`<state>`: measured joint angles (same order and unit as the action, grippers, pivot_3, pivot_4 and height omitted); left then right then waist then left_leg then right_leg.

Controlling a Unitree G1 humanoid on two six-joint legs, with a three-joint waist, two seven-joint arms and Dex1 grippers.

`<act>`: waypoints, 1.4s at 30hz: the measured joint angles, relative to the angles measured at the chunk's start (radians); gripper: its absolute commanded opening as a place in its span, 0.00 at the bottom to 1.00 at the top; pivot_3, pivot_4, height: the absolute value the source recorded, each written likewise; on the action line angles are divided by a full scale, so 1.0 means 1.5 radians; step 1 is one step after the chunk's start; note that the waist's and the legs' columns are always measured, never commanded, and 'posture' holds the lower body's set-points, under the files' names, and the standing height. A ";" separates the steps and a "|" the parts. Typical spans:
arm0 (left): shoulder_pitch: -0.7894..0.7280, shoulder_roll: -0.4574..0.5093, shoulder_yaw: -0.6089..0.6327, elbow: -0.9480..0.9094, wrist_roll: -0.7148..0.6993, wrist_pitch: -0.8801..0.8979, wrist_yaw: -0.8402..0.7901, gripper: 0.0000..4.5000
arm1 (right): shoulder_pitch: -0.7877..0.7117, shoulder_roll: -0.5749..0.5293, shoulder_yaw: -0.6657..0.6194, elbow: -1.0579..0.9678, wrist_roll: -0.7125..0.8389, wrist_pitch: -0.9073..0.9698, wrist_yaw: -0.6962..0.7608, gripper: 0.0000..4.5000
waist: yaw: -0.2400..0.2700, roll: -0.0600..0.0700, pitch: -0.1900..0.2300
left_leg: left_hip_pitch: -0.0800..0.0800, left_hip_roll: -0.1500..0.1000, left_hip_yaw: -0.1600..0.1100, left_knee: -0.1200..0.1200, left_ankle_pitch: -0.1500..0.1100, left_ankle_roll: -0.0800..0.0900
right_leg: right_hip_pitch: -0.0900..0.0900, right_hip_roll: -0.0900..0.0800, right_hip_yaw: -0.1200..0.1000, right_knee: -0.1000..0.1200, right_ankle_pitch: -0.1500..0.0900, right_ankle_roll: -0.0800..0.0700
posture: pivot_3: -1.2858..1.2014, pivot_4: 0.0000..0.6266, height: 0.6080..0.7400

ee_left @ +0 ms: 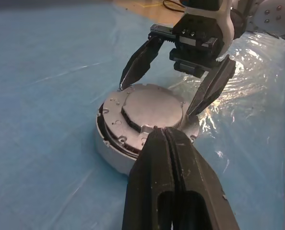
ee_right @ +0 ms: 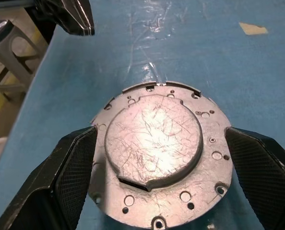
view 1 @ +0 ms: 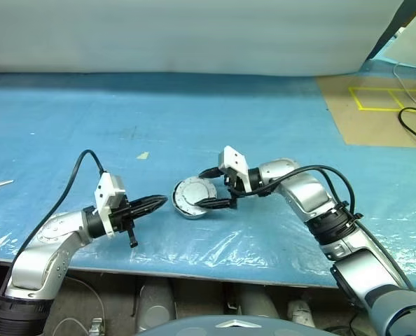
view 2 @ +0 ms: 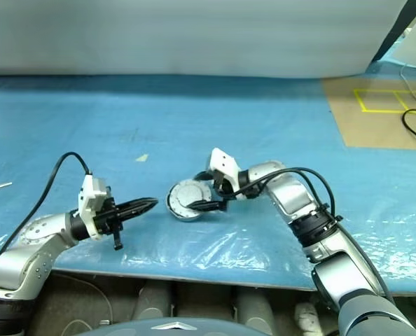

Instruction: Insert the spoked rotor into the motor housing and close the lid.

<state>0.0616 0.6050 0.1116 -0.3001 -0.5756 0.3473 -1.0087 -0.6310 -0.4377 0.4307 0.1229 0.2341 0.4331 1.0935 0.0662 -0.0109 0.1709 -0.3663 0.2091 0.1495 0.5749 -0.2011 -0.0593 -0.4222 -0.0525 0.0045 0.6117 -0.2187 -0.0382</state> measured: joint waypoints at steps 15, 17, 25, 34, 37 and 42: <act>0.013 0.000 0.000 0.007 0.010 -0.011 -0.001 0.00 | -0.006 0.010 0.010 0.023 -0.068 -0.077 0.021 0.99 | 0.000 0.000 0.000 | 0.001 0.000 0.000 0.001 0.000 0.000 | 0.000 0.000 0.000 0.002 0.000 0.000 | 0.52 0.24 1.00; 0.012 -0.001 -0.001 0.009 0.012 -0.011 0.000 0.00 | -0.002 0.011 0.010 0.023 -0.073 -0.082 0.023 0.90 | -0.001 0.000 0.000 | 0.001 0.000 0.000 0.001 0.000 0.000 | 0.000 0.000 0.000 0.003 0.000 0.000 | 0.52 0.24 1.00; 0.009 -0.015 -0.007 0.007 0.011 -0.008 0.015 0.00 | 0.002 0.021 0.016 0.031 -0.082 -0.110 0.025 0.66 | -0.001 0.000 0.000 | 0.002 0.000 0.000 0.001 0.000 0.000 | 0.000 0.000 0.001 0.004 0.000 0.000 | 0.52 0.24 1.00; -0.005 -0.015 -0.007 0.013 0.018 -0.014 0.015 0.00 | 0.002 0.033 0.005 0.035 -0.076 -0.090 0.027 0.66 | -0.002 0.000 0.000 | 0.002 0.000 0.000 0.002 0.000 0.001 | 0.000 0.000 0.001 0.005 0.000 -0.001 | 0.52 0.24 1.00; -0.013 -0.014 -0.006 0.030 0.022 -0.020 0.014 0.00 | 0.001 0.036 -0.003 0.034 -0.071 -0.074 0.029 0.66 | -0.002 0.000 0.000 | 0.002 0.000 0.000 0.002 0.000 0.001 | 0.000 0.000 0.001 0.005 0.000 -0.001 | 0.52 0.24 1.00; -0.018 -0.012 -0.003 0.040 0.025 -0.023 0.014 0.00 | 0.001 0.046 -0.005 0.034 -0.076 -0.074 0.025 0.66 | -0.003 0.000 0.000 | 0.002 0.000 0.000 0.002 0.000 0.001 | 0.000 0.000 0.001 0.005 0.000 -0.001 | 0.52 0.24 1.00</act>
<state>0.0350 0.5871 0.1077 -0.2402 -0.5384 0.3128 -0.9879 -0.6295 -0.3682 0.4235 0.1741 0.1202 0.3215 1.1304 0.0624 -0.0111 0.1706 -0.3627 0.2093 0.1499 0.5775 -0.2007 -0.0583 -0.4220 -0.0526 0.0059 0.6187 -0.2193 -0.0391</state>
